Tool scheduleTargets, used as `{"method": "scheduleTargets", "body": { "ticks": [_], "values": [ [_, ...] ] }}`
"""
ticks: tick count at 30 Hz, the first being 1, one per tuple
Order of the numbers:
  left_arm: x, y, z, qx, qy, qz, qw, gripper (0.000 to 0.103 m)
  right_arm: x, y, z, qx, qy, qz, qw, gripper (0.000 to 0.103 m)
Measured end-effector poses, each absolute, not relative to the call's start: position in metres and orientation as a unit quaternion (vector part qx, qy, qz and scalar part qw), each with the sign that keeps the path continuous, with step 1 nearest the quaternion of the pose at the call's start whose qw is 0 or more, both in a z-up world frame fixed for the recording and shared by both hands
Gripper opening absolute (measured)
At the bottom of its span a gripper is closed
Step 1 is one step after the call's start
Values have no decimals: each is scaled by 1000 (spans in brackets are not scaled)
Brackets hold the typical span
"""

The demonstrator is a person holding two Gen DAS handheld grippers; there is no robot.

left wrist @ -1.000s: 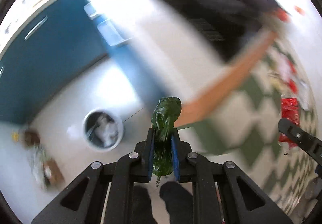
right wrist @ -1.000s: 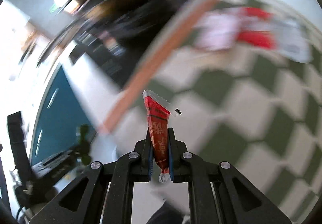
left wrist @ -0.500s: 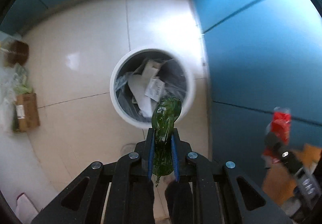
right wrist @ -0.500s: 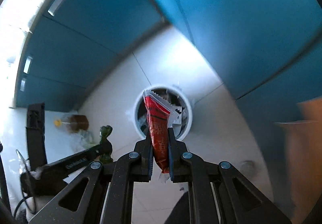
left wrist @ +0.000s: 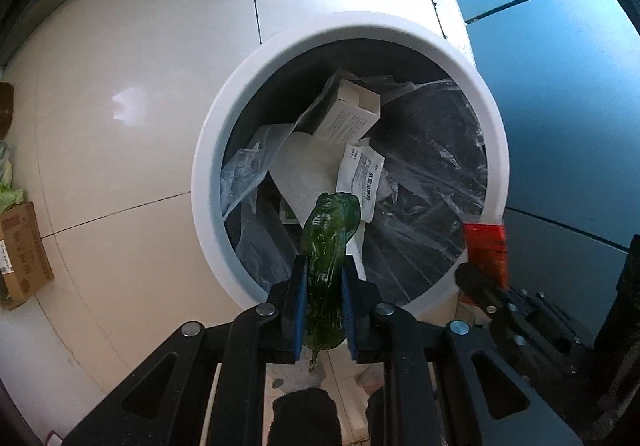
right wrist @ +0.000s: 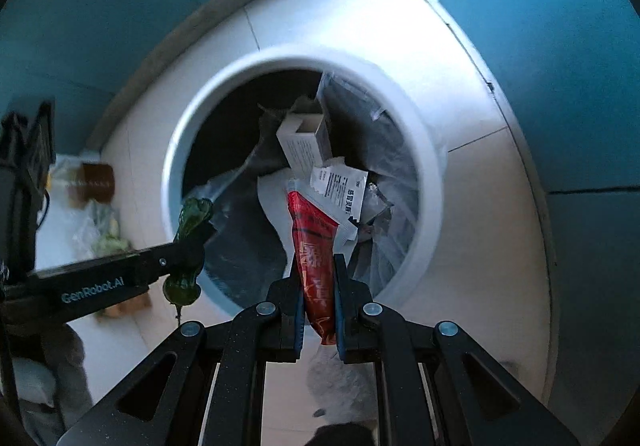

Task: Collect trash
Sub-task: 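Carry the green plastic and red packet to the bin and open both tools, then lift both tools away from the bin toward the table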

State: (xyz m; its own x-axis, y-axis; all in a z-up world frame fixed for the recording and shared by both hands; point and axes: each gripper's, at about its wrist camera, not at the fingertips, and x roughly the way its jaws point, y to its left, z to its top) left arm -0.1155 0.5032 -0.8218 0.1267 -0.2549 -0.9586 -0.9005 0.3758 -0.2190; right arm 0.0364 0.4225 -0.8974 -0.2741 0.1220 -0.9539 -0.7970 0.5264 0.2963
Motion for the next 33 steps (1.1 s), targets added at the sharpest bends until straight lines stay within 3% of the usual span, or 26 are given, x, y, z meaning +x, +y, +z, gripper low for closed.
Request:
{"method": "scheduleTargets", "body": {
  "ticks": [4, 6, 7, 8, 9, 10, 11, 12, 14, 16, 23, 33],
  "values": [
    [-117, 500, -807, -476, 585, 284, 592, 18, 38, 423, -903, -259, 689, 420, 531, 13],
    [-118, 498, -799, -458, 591, 293, 596, 26, 39, 424, -904, -265, 687, 419, 531, 17],
    [-120, 499, -792, -453, 589, 298, 600, 42, 38, 426, -903, -271, 682, 420, 533, 26],
    [-121, 499, -786, -447, 588, 304, 601, 66, 39, 425, -896, -276, 677, 422, 536, 33],
    [-123, 499, -780, -439, 588, 313, 603, 76, 39, 425, -890, -279, 672, 424, 539, 51],
    [-125, 500, -771, -431, 584, 320, 608, 82, 39, 424, -880, -280, 664, 428, 545, 69],
    [-127, 500, -761, -421, 583, 332, 610, 82, 39, 425, -872, -285, 657, 431, 549, 79],
    [-129, 500, -756, -416, 583, 338, 611, 83, 40, 425, -863, -291, 649, 430, 555, 82],
    [-134, 498, -740, -407, 581, 353, 610, 100, 41, 424, -850, -295, 643, 429, 561, 93],
    [-140, 496, -721, -396, 579, 370, 610, 100, 43, 421, -829, -298, 638, 423, 570, 103],
    [-154, 476, -649, -352, 577, 418, 608, 100, 43, 412, -755, -320, 608, 411, 599, 103],
    [-163, 425, -516, -324, 574, 449, 604, 100, 46, 376, -598, -303, 598, 420, 612, 103]
  ]
}}
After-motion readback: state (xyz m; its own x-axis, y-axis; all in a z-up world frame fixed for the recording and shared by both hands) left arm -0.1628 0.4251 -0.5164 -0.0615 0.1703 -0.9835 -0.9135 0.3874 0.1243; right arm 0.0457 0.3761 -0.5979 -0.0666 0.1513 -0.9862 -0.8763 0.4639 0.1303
